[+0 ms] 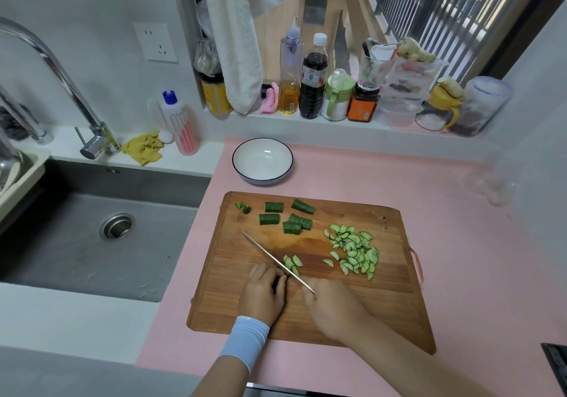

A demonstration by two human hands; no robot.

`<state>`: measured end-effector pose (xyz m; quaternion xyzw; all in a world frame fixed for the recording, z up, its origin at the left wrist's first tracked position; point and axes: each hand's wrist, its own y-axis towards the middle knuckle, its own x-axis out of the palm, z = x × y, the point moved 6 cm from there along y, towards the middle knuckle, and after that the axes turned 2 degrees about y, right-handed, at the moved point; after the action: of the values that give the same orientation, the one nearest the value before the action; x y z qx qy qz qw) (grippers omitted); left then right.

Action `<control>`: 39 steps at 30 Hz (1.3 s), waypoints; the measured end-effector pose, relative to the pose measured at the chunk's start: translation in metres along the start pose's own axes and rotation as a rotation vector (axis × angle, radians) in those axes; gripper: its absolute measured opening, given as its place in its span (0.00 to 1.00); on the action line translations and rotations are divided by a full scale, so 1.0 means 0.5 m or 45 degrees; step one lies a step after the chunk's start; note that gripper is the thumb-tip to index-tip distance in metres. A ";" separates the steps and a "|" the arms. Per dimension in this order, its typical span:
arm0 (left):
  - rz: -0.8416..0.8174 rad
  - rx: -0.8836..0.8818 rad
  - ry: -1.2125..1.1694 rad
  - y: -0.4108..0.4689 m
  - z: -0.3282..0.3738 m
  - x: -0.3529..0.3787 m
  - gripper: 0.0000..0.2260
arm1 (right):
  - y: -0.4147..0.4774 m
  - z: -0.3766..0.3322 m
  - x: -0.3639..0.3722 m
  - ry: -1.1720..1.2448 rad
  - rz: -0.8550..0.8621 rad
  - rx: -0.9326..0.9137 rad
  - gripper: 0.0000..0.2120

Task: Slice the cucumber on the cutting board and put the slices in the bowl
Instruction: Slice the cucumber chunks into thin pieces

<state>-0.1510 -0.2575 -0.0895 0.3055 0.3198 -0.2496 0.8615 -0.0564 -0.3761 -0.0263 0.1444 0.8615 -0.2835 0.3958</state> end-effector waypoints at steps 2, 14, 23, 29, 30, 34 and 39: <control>0.006 0.001 0.012 0.000 0.001 -0.001 0.09 | 0.011 -0.014 0.001 -0.005 0.003 -0.007 0.11; 0.015 0.006 0.012 -0.006 0.000 -0.002 0.08 | -0.016 -0.004 0.003 -0.019 0.067 -0.073 0.14; 0.014 0.027 -0.003 -0.005 0.001 -0.003 0.07 | -0.060 0.011 -0.022 0.015 0.036 -0.085 0.23; 0.016 0.003 -0.020 -0.004 -0.005 -0.001 0.07 | -0.044 0.009 -0.014 0.019 0.030 -0.037 0.23; 0.018 0.004 -0.019 -0.004 -0.006 0.000 0.07 | -0.037 0.009 -0.010 0.007 0.025 -0.025 0.21; 0.011 0.006 -0.021 -0.006 -0.009 0.002 0.07 | -0.004 -0.001 0.007 -0.009 0.020 0.005 0.11; 0.015 0.011 0.012 -0.009 -0.006 -0.001 0.06 | 0.007 0.002 0.013 -0.003 0.023 0.018 0.10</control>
<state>-0.1553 -0.2583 -0.0927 0.3123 0.3209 -0.2446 0.8600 -0.0583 -0.3738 -0.0329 0.1546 0.8577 -0.2864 0.3981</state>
